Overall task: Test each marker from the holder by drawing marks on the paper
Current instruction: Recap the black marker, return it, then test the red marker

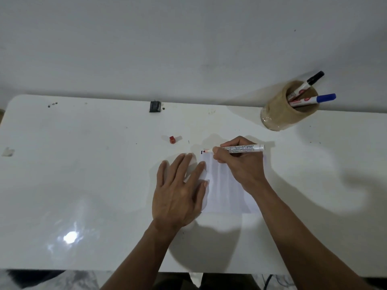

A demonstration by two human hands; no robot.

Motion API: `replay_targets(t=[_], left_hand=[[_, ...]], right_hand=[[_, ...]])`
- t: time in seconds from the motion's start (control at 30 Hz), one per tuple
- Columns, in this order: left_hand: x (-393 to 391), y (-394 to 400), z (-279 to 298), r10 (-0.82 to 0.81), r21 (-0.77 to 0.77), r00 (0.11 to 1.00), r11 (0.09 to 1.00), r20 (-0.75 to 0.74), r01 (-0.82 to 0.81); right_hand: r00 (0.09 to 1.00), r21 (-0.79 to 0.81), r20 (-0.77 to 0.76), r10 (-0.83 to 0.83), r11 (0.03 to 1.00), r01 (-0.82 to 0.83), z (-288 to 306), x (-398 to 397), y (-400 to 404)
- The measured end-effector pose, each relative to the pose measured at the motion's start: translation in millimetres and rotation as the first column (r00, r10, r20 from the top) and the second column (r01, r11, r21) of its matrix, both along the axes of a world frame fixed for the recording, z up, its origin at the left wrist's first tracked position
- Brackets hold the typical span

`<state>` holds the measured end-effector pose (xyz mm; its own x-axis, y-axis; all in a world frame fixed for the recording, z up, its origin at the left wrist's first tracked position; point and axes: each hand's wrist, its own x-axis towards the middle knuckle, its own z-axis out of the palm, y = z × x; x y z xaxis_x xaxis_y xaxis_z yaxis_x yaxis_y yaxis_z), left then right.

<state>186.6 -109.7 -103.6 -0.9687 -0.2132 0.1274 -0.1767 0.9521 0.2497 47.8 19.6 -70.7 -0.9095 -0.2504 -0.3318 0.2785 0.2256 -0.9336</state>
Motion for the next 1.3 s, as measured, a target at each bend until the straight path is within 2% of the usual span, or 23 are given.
replay_targets(t=[0.37, 0.87, 1.3], left_hand=[[-0.7, 0.5, -2.5, 0.005, -0.019, 0.998, 1.0, -0.067, -0.007], [-0.5, 1.0, -3.7, 0.012, -0.021, 0.997, 1.0, -0.079, -0.014], [-0.5, 0.9, -5.3, 0.011, -0.013, 0.996, 1.0, -0.093, -0.012]], right_hand=[[0.999, 0.028, -0.055, 0.0, 1.0, 0.001, -3.8, 0.6, -1.6], [0.994, 0.122, -0.1, 0.036, 0.992, -0.024, -6.1, 0.0, 0.0], [0.992, 0.13, -0.11, 0.054, 0.991, -0.04, -7.7, -0.5, -0.5]])
